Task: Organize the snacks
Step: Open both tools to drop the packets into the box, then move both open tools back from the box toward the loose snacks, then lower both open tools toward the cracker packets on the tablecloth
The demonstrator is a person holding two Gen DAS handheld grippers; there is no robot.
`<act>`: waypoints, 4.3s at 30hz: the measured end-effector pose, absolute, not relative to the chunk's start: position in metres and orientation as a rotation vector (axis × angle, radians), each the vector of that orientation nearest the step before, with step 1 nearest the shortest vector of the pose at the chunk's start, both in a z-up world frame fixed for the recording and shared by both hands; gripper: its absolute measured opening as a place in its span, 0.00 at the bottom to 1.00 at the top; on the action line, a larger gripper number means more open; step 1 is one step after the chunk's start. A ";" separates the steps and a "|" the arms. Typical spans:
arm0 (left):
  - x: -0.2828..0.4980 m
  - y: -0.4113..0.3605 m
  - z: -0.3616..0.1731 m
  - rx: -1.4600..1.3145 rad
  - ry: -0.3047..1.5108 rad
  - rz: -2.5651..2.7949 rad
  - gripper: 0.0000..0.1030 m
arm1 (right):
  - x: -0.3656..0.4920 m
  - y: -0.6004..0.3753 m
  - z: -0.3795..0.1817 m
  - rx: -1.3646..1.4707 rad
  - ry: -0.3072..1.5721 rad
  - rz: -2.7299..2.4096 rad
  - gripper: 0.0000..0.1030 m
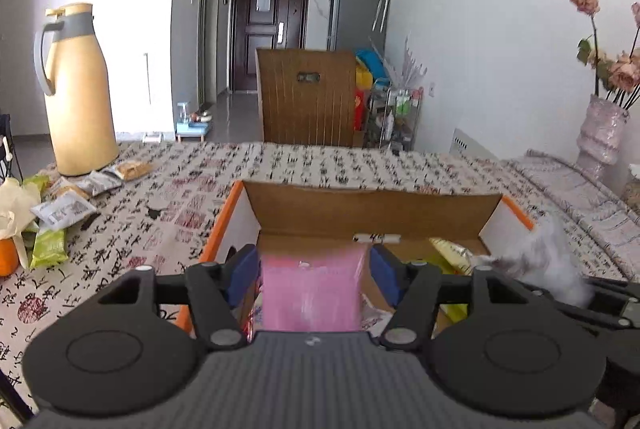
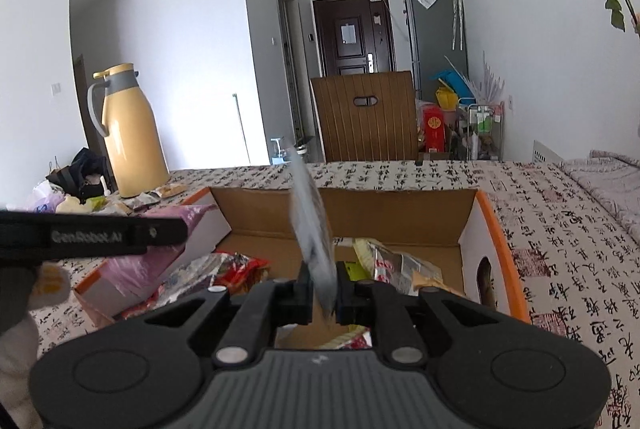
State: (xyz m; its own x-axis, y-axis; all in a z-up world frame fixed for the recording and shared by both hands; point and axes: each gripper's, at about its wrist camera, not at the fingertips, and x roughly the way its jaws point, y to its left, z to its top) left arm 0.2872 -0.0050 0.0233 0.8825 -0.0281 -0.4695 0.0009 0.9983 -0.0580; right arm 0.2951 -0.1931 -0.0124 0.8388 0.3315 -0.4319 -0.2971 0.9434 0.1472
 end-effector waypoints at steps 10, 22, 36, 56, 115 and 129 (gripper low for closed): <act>0.282 -0.001 0.029 -0.089 0.453 0.021 1.00 | 0.289 -0.204 -0.006 0.112 0.419 0.278 1.00; 0.281 0.002 0.029 -0.099 0.455 0.022 1.00 | 0.288 -0.205 -0.004 0.112 0.415 0.272 1.00; 0.270 0.000 0.045 -0.109 0.423 0.021 1.00 | 0.270 -0.205 0.016 0.108 0.363 0.269 1.00; 0.217 -0.001 0.066 -0.100 0.401 -0.040 1.00 | 0.214 -0.210 0.032 0.103 0.350 0.253 1.00; 0.115 0.013 -0.042 0.002 0.692 -0.083 1.00 | 0.088 -0.250 -0.044 0.145 0.544 0.217 1.00; 0.120 0.013 -0.048 -0.022 0.690 -0.170 0.64 | 0.093 -0.245 -0.053 0.133 0.574 0.209 1.00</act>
State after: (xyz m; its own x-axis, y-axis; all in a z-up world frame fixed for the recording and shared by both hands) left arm 0.1202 0.0131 -0.0483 0.7580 -0.1627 -0.6316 0.1485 0.9860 -0.0758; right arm 0.0927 -0.2450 -0.0533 0.8194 0.2321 -0.5241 -0.1583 0.9704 0.1822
